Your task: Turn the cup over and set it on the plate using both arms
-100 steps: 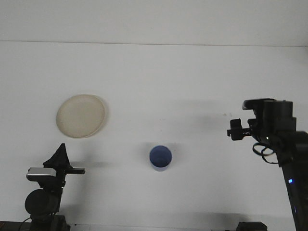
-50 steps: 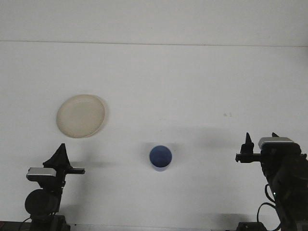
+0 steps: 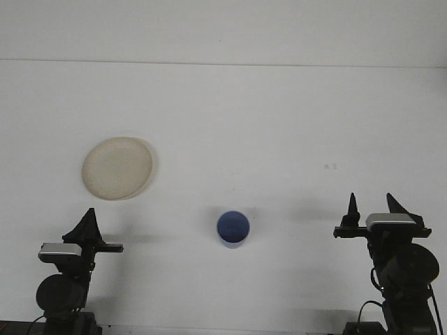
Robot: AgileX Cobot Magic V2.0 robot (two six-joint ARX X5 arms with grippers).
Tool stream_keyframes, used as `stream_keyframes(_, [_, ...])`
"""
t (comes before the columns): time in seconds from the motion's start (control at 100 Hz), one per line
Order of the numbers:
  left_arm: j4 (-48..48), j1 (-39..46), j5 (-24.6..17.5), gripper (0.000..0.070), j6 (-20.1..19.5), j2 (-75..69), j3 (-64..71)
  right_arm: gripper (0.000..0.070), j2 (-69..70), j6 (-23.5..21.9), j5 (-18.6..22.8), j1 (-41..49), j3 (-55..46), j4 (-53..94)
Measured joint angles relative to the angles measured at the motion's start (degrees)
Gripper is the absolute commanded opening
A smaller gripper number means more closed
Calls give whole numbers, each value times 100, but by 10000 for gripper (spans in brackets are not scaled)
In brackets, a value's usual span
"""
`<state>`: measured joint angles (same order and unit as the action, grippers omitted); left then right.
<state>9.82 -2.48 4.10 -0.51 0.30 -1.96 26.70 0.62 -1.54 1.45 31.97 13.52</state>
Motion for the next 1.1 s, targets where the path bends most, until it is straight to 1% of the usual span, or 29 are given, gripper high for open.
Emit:
stream_keyframes(0.92, [-9,0,0,12,0,0,-9,520,-26,0,0,0,2,-13])
stream_keyframes(1.1, [-337,0,0,13,-2,61,-426,520,-26,0,0,0,2,-15])
